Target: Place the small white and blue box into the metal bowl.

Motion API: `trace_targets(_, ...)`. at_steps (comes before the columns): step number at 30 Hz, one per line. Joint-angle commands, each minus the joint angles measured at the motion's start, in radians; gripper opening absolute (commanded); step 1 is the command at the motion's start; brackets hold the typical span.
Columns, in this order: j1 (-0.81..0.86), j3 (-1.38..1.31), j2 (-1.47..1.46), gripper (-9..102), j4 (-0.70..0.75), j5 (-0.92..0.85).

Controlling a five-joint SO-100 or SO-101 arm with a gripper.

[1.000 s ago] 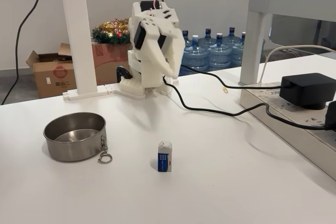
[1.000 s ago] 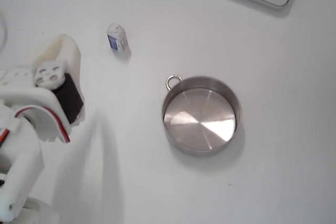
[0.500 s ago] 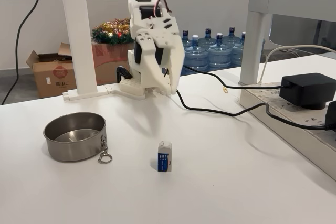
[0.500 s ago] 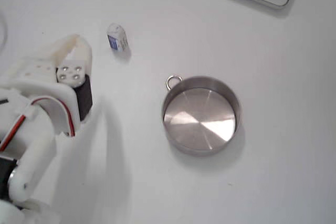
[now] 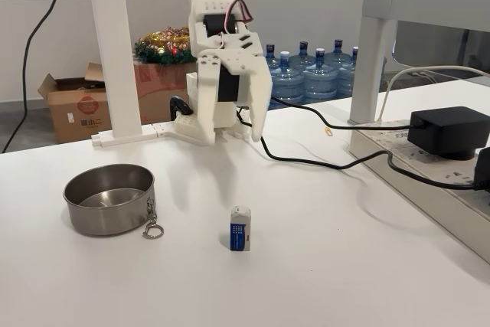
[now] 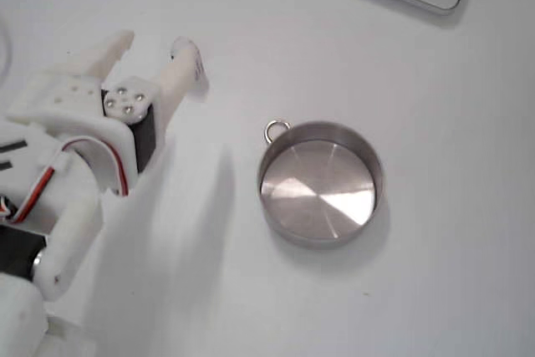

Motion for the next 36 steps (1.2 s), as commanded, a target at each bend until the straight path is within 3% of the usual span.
trace_targets(1, 0.006, 0.057, -0.135, 22, -0.161, 0.009)
trace_targets(7, 0.008, 0.012, -0.425, 22, -0.402, 0.009)
trace_targets(18, 0.008, -0.130, -0.821, 22, -0.667, 0.009)
trace_targets(36, 0.008, -0.285, -1.019, 22, -0.718, 0.009)
